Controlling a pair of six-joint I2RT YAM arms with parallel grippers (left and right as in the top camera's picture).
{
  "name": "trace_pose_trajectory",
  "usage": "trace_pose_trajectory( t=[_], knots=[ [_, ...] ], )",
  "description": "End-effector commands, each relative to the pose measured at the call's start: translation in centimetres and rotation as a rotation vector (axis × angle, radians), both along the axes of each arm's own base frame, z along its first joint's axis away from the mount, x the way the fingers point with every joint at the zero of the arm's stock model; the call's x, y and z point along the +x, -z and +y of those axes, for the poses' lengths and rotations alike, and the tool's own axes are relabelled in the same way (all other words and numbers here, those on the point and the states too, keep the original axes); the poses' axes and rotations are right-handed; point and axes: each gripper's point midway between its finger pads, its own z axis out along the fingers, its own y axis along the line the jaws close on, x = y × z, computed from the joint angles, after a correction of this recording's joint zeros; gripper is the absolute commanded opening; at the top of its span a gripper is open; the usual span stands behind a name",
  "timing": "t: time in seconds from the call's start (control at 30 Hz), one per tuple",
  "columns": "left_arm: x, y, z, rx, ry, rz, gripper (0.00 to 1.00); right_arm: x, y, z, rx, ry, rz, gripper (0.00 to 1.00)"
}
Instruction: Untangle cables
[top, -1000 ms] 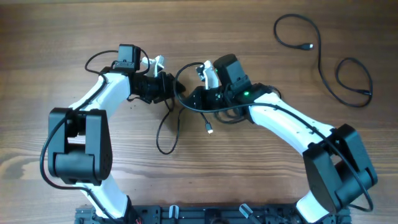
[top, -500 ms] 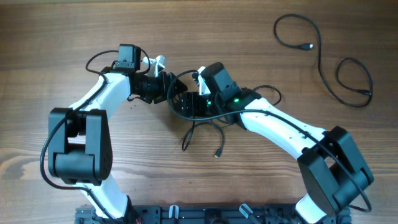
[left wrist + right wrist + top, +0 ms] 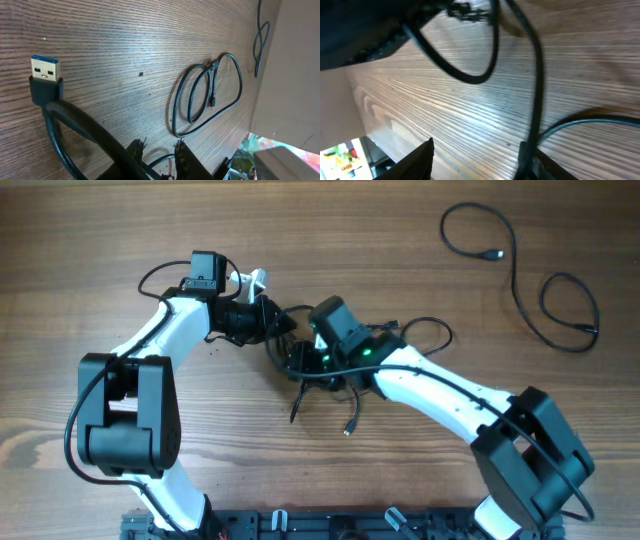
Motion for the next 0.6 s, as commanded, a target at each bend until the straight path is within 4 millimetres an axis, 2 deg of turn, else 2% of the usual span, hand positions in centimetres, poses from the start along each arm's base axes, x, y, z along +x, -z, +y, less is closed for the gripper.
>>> trace_pose_trajectory(
  t=[0.0, 0.07, 0.23, 0.37, 0.47, 0.5, 0.53, 0.57],
  knots=[
    [-0.3, 0.6, 0.1, -0.006, 0.001, 0.015, 0.23, 2.0, 0.2, 0.1, -0.016, 0.070, -0.069, 0.56],
    [-0.3, 0.6, 0.1, -0.007, 0.001, 0.015, 0.24, 3.1, -0.3, 1.0, 0.009, 0.013, -0.167, 0.52],
    [-0.3, 0.6, 0.1, -0.008, -0.004, 0.021, 0.23, 4.4, 2.7, 1.2, -0.030, 0.015, -0.205, 0.51],
    [-0.3, 0.6, 0.1, -0.008, -0.004, 0.025, 0.22, 5.6, 3.0, 2.0, -0.015, -0.017, -0.286, 0.48],
    [-0.4, 0.5, 0.0, -0.015, -0.001, 0.025, 0.22, 6.3, 2.6, 2.0, -0.016, 0.002, -0.317, 0.32],
    [-0.4, 0.3, -0.1, -0.026, 0.002, 0.026, 0.22, 6.3, 2.7, 2.0, -0.017, 0.003, -0.317, 0.15],
    [-0.4, 0.3, -0.1, -0.026, 0.002, 0.026, 0.22, 6.3, 2.7, 2.0, -0.018, 0.000, -0.318, 0.07],
    [-0.4, 0.3, -0.1, -0.026, 0.002, 0.026, 0.22, 6.3, 2.7, 2.0, -0.022, -0.013, -0.329, 0.04]
  ],
)
